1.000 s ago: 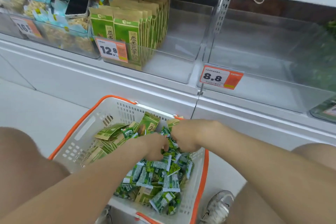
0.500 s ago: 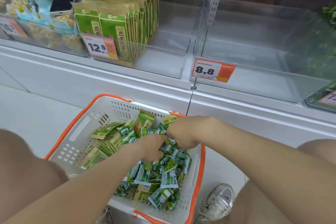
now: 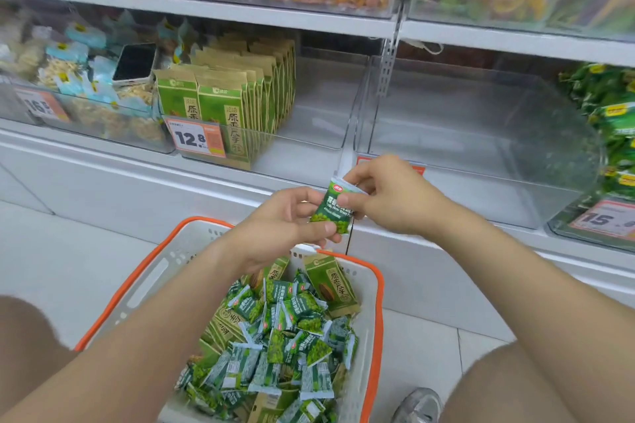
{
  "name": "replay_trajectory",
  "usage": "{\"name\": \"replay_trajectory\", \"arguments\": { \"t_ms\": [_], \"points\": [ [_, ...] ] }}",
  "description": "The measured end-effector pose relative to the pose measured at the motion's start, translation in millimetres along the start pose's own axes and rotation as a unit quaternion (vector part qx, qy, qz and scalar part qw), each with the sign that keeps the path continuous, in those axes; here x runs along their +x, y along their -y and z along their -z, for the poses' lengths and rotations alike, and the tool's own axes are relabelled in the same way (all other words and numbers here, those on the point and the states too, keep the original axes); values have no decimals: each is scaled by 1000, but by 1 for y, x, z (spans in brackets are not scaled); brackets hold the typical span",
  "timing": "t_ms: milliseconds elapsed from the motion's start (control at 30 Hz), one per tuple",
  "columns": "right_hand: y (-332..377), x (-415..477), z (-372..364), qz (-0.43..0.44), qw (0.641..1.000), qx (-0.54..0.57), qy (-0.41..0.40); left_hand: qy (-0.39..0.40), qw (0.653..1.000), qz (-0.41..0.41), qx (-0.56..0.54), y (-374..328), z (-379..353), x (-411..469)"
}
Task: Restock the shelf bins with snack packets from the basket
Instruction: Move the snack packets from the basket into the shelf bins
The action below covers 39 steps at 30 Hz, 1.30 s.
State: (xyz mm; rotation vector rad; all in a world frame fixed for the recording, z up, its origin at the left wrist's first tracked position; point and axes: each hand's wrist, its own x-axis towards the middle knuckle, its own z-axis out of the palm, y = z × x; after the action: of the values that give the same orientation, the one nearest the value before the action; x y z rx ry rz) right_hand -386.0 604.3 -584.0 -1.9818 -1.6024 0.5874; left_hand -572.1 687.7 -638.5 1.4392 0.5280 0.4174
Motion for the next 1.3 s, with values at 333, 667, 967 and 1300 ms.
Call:
{"name": "replay_trajectory", "arguments": {
  "t_ms": [333, 667, 967, 1300],
  "points": [
    [18, -2, 23, -66, 939, 262, -213, -175, 981, -79, 4, -45, -26, 24],
    [-62, 101, 77, -236, 925, 96, -281, -185, 832, -168, 495, -79, -25, 91],
    [-76, 190, 81, -268, 947, -109, -142, -198, 773, -82, 597, -73, -27, 123],
    [-97, 231, 74, -249, 924, -117, -265, -193, 771, -132, 592, -71, -21, 128]
  ]
}}
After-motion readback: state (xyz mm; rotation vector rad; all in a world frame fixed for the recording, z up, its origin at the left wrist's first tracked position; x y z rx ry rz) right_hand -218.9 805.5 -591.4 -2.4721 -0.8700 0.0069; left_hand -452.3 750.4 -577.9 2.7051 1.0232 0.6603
